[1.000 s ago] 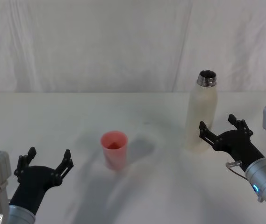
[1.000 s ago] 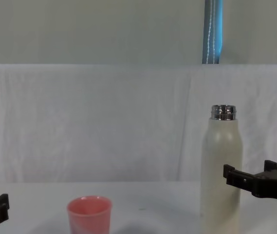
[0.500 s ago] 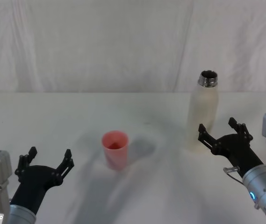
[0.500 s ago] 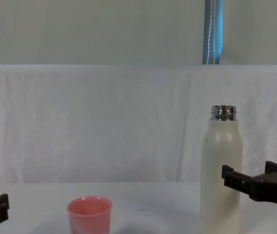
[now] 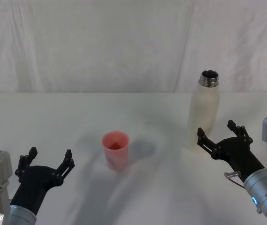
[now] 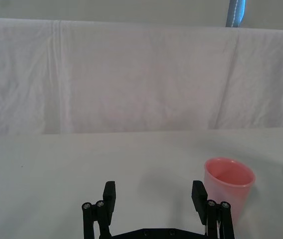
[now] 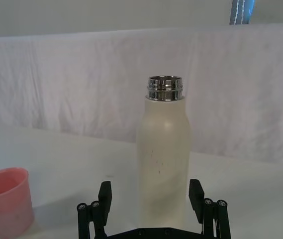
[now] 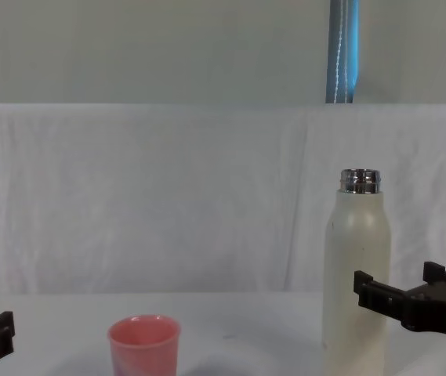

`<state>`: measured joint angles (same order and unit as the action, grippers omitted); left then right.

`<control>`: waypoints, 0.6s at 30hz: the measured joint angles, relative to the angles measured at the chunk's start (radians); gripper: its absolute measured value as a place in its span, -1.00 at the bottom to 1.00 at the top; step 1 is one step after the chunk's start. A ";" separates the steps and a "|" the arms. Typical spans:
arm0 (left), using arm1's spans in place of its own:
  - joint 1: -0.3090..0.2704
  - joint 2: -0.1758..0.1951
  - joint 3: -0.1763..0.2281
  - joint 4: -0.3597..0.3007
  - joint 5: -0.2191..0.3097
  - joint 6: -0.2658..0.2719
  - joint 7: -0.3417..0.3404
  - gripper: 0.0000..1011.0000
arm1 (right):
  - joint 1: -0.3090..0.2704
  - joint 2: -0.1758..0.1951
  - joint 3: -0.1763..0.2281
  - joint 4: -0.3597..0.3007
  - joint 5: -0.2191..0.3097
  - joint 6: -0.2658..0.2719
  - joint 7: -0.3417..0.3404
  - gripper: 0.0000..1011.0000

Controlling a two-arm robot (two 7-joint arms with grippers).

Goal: Grasp the thermos with one hand and pour water into the cup lid.

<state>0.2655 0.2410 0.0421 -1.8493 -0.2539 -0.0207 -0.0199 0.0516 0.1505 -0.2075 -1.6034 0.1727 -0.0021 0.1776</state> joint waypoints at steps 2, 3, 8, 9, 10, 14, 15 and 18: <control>0.000 0.000 0.000 0.000 0.000 0.000 0.000 0.98 | -0.006 -0.002 -0.003 -0.004 -0.009 -0.001 -0.009 0.98; 0.000 0.000 0.000 0.000 0.000 0.000 0.000 0.98 | -0.008 -0.003 -0.003 -0.005 -0.012 -0.001 -0.011 0.98; 0.000 0.000 0.000 0.000 0.000 0.000 0.000 0.98 | -0.022 -0.013 -0.007 -0.011 -0.036 -0.004 -0.033 0.98; 0.000 0.000 0.000 0.000 0.000 0.000 0.000 0.98 | -0.024 -0.015 -0.007 -0.012 -0.040 -0.005 -0.036 0.98; 0.000 0.000 0.000 0.000 0.000 0.000 0.000 0.98 | -0.026 -0.017 -0.007 -0.012 -0.043 -0.005 -0.038 0.98; 0.000 0.000 0.000 0.000 0.000 0.000 0.000 0.98 | -0.034 -0.026 -0.008 -0.012 -0.056 -0.009 -0.047 0.98; 0.000 0.000 0.000 0.000 0.000 0.000 0.000 0.98 | -0.037 -0.029 -0.009 -0.012 -0.061 -0.012 -0.048 0.98; 0.000 0.000 0.000 0.000 0.000 0.000 0.000 0.98 | -0.040 -0.030 -0.009 -0.008 -0.066 -0.018 -0.047 0.98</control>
<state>0.2655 0.2409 0.0421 -1.8492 -0.2538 -0.0207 -0.0199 0.0113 0.1205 -0.2167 -1.6114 0.1066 -0.0204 0.1304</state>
